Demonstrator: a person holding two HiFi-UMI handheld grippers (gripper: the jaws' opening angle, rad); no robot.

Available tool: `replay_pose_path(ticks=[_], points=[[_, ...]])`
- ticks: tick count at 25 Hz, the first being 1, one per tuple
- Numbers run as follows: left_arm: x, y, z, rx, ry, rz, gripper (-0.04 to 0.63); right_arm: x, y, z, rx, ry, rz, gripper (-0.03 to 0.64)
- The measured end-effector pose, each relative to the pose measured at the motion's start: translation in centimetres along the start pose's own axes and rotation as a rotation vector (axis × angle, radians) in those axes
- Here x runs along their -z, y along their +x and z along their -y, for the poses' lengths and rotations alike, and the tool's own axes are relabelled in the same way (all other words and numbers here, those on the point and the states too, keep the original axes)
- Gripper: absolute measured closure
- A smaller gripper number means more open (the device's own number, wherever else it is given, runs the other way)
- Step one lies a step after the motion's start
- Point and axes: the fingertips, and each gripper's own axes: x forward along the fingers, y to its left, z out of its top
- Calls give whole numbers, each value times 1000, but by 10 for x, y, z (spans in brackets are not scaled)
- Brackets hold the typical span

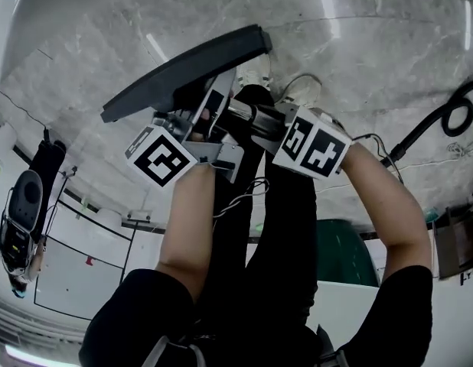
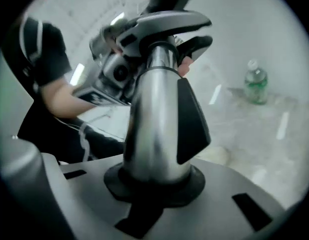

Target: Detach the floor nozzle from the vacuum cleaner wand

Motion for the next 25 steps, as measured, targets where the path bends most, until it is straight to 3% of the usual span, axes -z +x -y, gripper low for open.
replay_pose_path(ticks=[2,3,4,5,8,10,12,14,15,16,19,20,21,22,24,25], points=[[-3,1,-9,-63,35,12,508,2,6,34,355,-67,8,539],[-2,0,-8,-67,66,20,508,4,7,44,461,-100,18,547],[1,-4,-5,-60,96,22,506,6,9,44,479,-118,29,552],[6,-7,-3,-53,113,15,506,11,12,36,413,-116,31,555],[23,-10,-2,-25,92,-35,503,30,16,-3,7,-50,2,556],[28,-9,9,41,81,-52,503,37,6,-23,-213,-12,-15,556],[29,-8,19,106,75,-53,503,39,-6,-34,-337,15,-30,557],[28,-8,19,118,60,-48,503,38,-8,-35,-338,27,-39,557],[27,-8,13,92,49,-48,503,37,-4,-28,-269,22,-36,557],[23,-7,4,48,32,-48,503,36,2,-15,-146,8,-31,558],[15,-2,-22,-51,-19,-51,503,37,16,40,347,-102,-20,560],[16,-4,-23,-49,-15,-50,503,37,17,48,428,-138,-23,560],[17,-7,-22,-38,-6,-48,503,38,18,48,431,-161,-32,560],[17,-10,-20,-20,2,-43,503,40,21,42,357,-168,-49,560],[-1,-24,-18,51,14,4,503,58,22,15,36,-137,-120,560],[-26,-41,-19,91,20,68,503,77,17,-2,-130,-105,-163,561]])
